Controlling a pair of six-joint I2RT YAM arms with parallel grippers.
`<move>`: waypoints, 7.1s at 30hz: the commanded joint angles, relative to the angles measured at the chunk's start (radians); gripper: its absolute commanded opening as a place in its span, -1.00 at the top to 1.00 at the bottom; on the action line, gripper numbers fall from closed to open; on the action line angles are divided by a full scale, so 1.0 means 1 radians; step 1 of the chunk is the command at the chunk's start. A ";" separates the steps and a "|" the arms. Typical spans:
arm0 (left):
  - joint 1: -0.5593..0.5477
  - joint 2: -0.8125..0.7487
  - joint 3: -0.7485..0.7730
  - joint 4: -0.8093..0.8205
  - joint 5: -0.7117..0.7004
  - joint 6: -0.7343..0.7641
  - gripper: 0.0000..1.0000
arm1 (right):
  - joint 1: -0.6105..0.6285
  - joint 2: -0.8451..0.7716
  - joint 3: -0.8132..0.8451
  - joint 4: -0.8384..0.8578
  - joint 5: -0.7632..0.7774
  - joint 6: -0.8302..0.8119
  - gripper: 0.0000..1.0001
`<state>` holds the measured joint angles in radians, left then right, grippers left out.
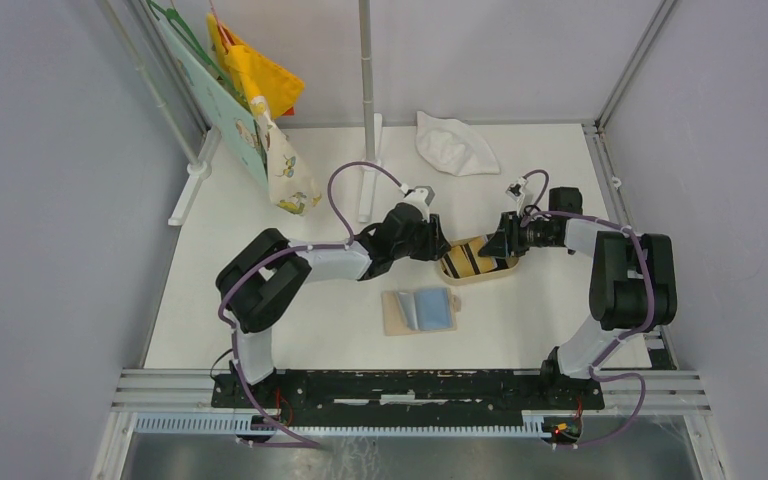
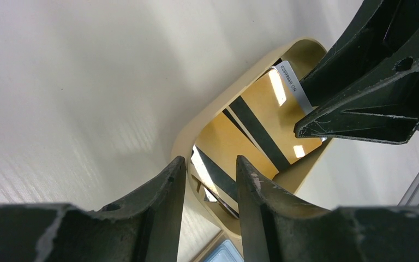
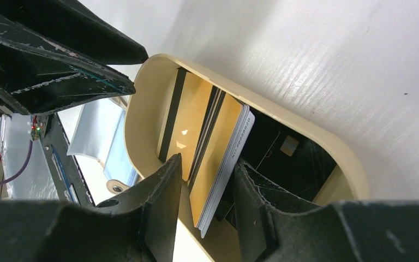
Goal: Put the credit cards into the card holder
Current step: Pick up the credit card from the storage box, then insert the credit card into the card holder.
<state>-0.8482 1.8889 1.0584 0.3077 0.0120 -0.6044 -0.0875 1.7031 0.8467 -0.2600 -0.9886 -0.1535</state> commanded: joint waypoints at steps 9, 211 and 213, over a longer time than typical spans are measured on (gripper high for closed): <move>0.014 -0.137 -0.027 0.037 0.021 0.066 0.07 | -0.028 -0.003 0.009 0.001 -0.062 0.004 0.21; 0.180 -0.327 -0.797 0.731 0.434 -0.341 0.97 | 0.619 -0.478 -0.319 -0.149 0.361 -1.206 0.60; 0.180 -0.337 -0.797 0.698 0.412 -0.343 0.97 | 0.625 -0.470 -0.317 -0.137 0.375 -1.188 0.60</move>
<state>-0.6731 1.5578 0.2646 0.9596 0.4751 -0.9005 0.5236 1.2190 0.5289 -0.4580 -0.6949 -1.3884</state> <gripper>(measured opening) 0.032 0.205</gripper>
